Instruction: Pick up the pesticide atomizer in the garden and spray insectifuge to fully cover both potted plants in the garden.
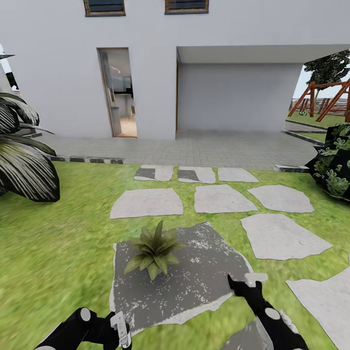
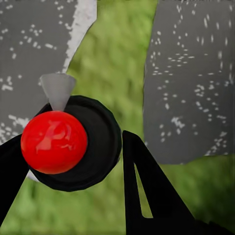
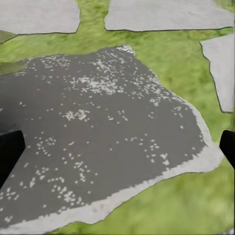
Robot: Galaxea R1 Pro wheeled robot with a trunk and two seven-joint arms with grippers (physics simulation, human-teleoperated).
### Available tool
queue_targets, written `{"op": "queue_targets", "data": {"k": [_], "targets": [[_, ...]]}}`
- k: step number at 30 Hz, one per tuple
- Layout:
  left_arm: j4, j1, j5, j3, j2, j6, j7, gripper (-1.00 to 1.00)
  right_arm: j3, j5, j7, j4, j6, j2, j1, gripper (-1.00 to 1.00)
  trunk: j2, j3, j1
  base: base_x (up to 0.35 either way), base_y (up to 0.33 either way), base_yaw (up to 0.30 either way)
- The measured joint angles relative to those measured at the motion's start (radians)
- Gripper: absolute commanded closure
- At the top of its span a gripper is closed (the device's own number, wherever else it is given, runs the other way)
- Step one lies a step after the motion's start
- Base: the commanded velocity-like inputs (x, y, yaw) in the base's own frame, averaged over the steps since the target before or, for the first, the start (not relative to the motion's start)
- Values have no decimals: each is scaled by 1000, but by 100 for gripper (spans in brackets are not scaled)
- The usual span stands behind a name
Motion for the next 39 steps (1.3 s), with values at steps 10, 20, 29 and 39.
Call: {"op": "queue_targets", "data": {"k": [10, 20, 29, 39], "targets": [[-1, -5, -8, -3, -8, 8, -2, 100, 46, 502, 168, -84, 0, -57, 0, -100, 0, 0, 0, 0, 0, 0], [-1, -72, -122, -71, -78, 125, -63, 100, 48, 653, 488, -122, 0, -61, 0, -100, 0, 0, 0, 0, 0, 0], [-1, -133, -135, -78, -105, 166, -163, 100, 51, 665, 628, -152, 0, -52, 0, -100, 0, 0, 0, 0, 0, 0], [1, -134, -138, -79, -113, 167, -174, 100, 278, 672, 637, -144, -2, -46, 0, 100, 0, 0, 0, 0, 0, 0]]}}
